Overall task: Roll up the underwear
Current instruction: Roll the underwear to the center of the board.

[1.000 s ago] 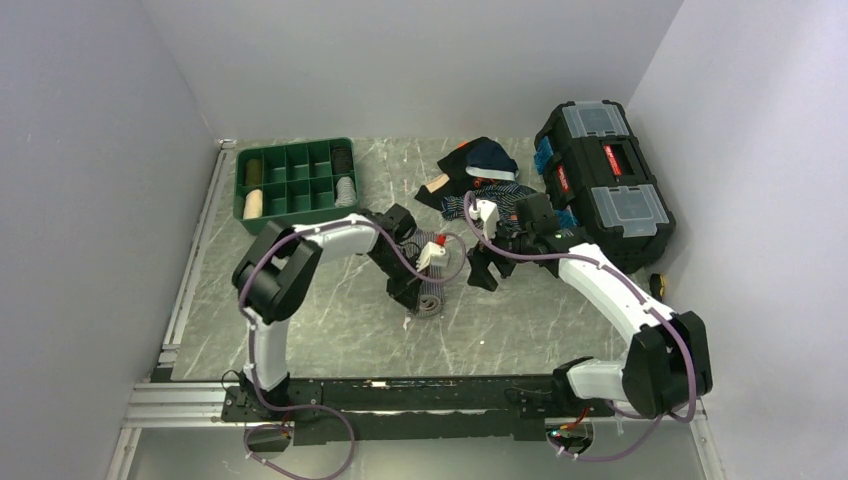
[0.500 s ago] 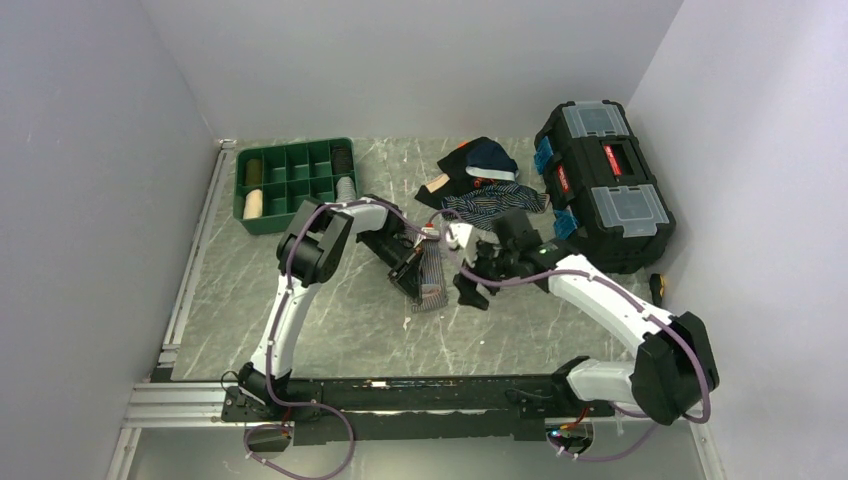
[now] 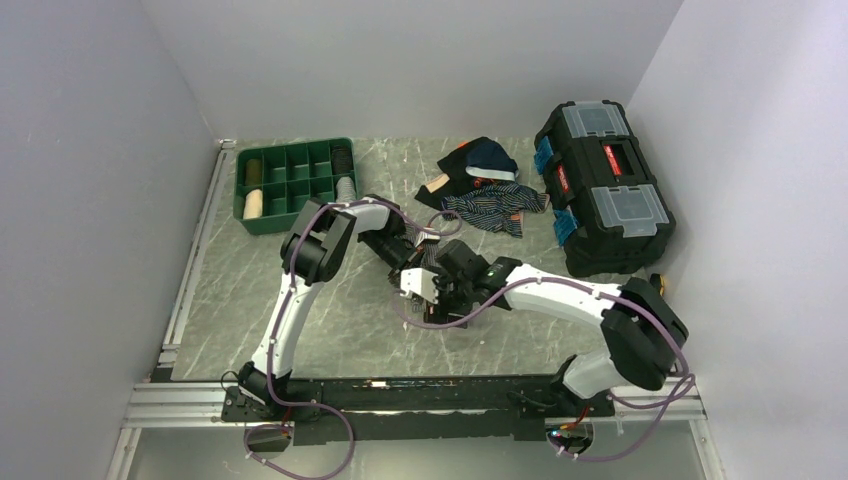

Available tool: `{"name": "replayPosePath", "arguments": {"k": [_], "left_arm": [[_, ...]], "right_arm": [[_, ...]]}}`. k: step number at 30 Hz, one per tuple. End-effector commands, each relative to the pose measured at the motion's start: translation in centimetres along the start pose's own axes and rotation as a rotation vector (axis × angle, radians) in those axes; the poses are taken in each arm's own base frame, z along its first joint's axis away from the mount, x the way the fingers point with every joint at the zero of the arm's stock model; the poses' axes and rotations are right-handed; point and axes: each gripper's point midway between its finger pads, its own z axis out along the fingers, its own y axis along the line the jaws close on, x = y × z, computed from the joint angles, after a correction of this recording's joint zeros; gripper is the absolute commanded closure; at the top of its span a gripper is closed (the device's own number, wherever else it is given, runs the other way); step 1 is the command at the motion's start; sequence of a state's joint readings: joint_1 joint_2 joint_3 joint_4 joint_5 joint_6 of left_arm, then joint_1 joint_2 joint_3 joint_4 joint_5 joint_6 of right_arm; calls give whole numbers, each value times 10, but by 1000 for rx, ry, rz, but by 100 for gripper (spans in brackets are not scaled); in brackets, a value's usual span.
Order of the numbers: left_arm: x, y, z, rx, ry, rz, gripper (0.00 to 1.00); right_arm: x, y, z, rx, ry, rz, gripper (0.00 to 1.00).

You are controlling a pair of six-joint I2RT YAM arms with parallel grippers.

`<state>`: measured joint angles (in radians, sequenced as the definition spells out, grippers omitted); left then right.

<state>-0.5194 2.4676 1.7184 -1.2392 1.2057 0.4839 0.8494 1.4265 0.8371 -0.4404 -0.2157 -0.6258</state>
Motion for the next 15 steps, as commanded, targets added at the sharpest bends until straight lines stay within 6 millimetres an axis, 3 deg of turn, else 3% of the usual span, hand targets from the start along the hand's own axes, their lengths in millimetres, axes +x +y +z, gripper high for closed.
{"name": "replayPosePath", "arguments": {"k": [1,15], "left_arm": [[-7,12,1,-32,4,23,100],[-5,12,1,-31,9,24,100]], "right_arm": [[-16,-24,7,124,7,-117,29],[-10,-32,44,148,75,-201,38]]}}
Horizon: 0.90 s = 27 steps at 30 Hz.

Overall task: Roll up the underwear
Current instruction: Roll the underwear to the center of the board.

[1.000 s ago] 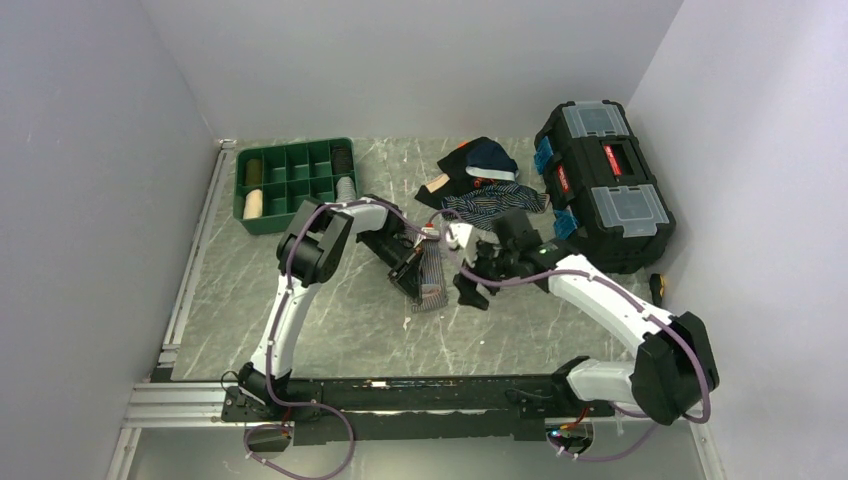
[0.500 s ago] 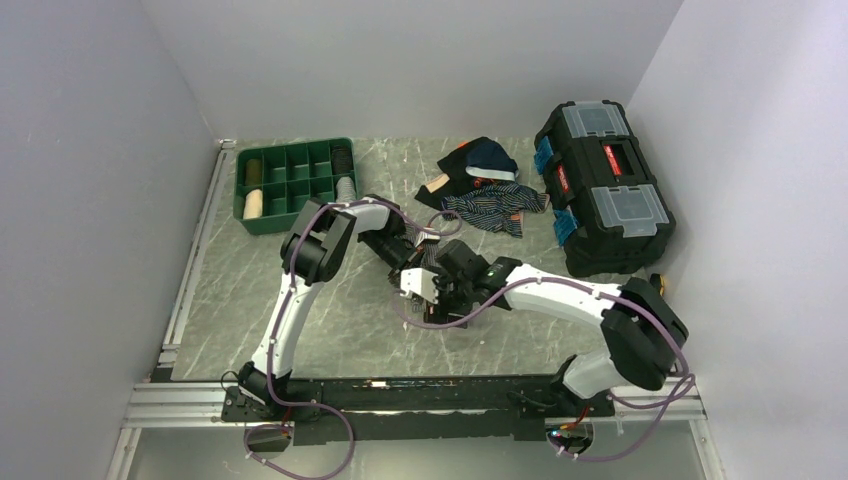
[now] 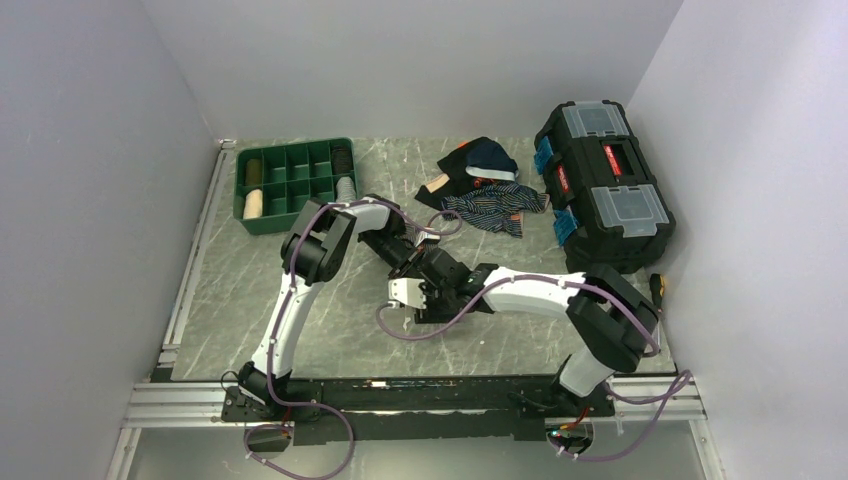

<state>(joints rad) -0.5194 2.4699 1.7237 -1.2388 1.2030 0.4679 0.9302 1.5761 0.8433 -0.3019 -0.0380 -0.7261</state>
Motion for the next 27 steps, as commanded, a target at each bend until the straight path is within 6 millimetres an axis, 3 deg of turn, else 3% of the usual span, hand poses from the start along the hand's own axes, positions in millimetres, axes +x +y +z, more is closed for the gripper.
{"name": "replayPosePath", "arguments": {"k": [1,8,15,22,27], "left_arm": [[-3,12,1,-29,9,36,100],[-1,12,0,-40,15,42,100],[-2,13,-3,-86,15,65,100],[-6,14,-14,-127,-8,72,78],[-11,10,-30,-140,-58,87,63]], "right_arm": [[-9,-15,12,47,-10,-32,40],[10,-4,27,-16,45,-25,54],[24,19,25,-155,67,34,71],[34,47,18,-318,73,109,88],[30,51,9,-387,42,164,99]]}}
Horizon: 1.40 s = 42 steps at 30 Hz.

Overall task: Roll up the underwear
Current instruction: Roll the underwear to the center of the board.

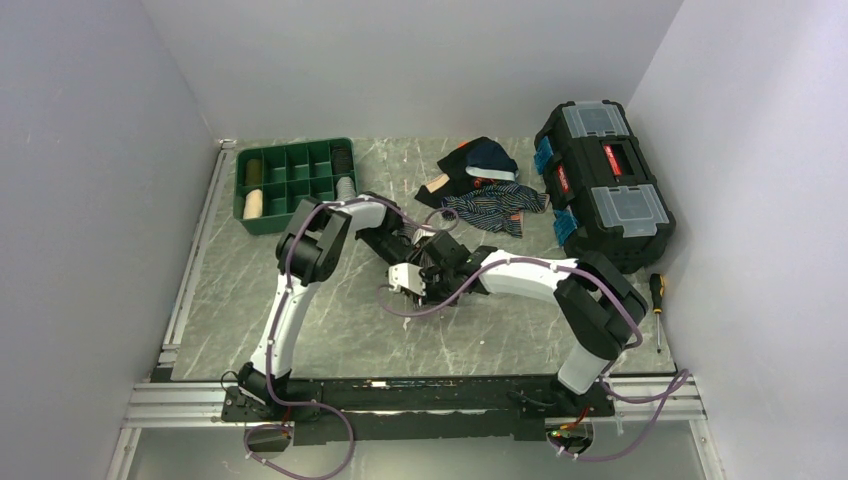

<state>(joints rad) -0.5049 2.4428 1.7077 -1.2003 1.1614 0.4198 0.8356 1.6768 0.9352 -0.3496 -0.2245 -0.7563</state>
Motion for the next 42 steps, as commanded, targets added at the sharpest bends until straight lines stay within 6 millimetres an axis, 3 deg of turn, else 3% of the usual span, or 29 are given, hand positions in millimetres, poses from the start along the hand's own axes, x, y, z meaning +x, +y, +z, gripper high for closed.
{"name": "replayPosePath", "arguments": {"k": [1,5,9,16,25,33,35,38,42], "left_arm": [[-10,6,-25,-95,-59,99,61],[-11,1,-36,-108,-99,127,43],[-11,-4,-45,-128,-128,159,38],[-4,-11,-66,-155,-185,172,38],[31,-22,-106,-270,-323,218,41],[56,-12,-146,-622,-465,339,40],[56,-20,-158,-724,-518,428,40],[56,-35,-160,-831,-534,567,39],[47,-63,-136,-960,-465,824,38]], "right_arm": [[35,56,-3,-259,91,133,100],[31,56,-9,-295,64,174,100],[27,55,-13,-309,50,193,100],[20,50,-17,-374,28,254,100],[12,29,-21,-536,-8,373,100],[6,23,-17,-750,9,478,100],[4,19,-13,-782,11,489,100],[4,18,-5,-831,9,529,98],[6,18,2,-871,29,555,97]]}}
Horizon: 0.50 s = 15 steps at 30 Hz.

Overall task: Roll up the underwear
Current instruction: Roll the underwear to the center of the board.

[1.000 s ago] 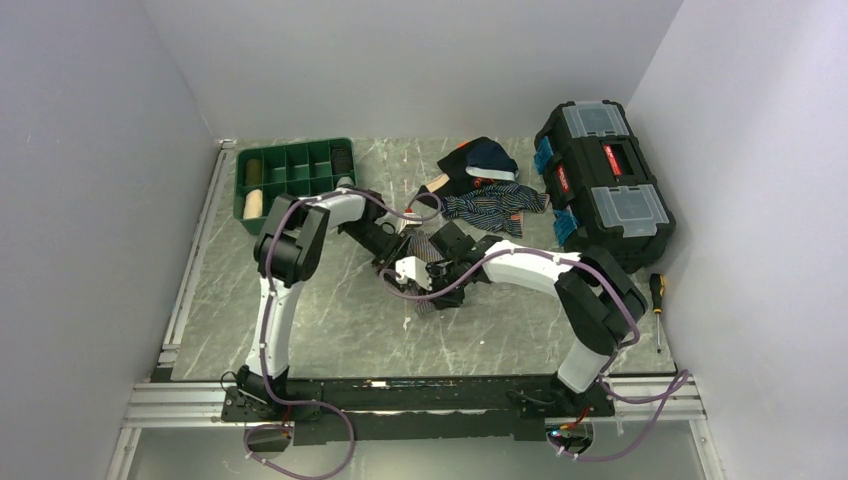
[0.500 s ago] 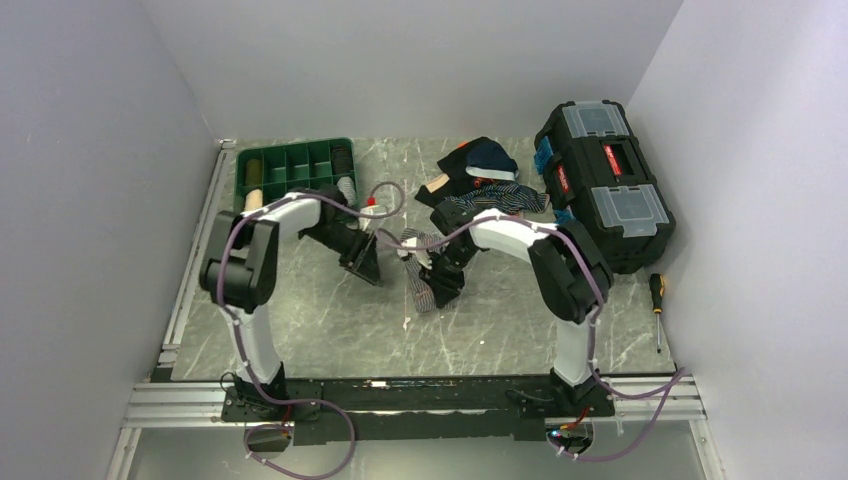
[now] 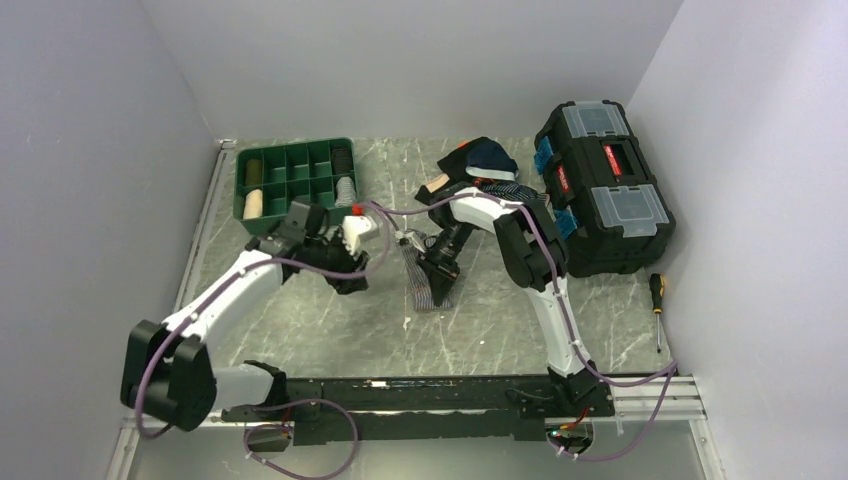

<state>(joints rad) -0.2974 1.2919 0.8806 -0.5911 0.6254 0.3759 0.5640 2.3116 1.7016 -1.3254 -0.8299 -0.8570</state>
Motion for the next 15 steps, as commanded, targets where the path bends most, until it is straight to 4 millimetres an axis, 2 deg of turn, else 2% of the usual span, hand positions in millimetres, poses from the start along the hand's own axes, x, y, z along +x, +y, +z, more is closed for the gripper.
{"name": "replayPosePath", "arguments": {"k": [1,7,11,15], "left_arm": [[-37,-20,9,-115,-69,349,37],[-59,-58,48,-108,-25,578,37],[-62,-75,78,-85,6,688,37],[-57,-88,100,-62,41,750,37]], "right_arm": [[7,-8,15,-58,43,0,97],[11,-13,18,-53,57,17,97],[11,-14,18,-57,60,19,98],[12,-15,20,-69,66,24,98]]}}
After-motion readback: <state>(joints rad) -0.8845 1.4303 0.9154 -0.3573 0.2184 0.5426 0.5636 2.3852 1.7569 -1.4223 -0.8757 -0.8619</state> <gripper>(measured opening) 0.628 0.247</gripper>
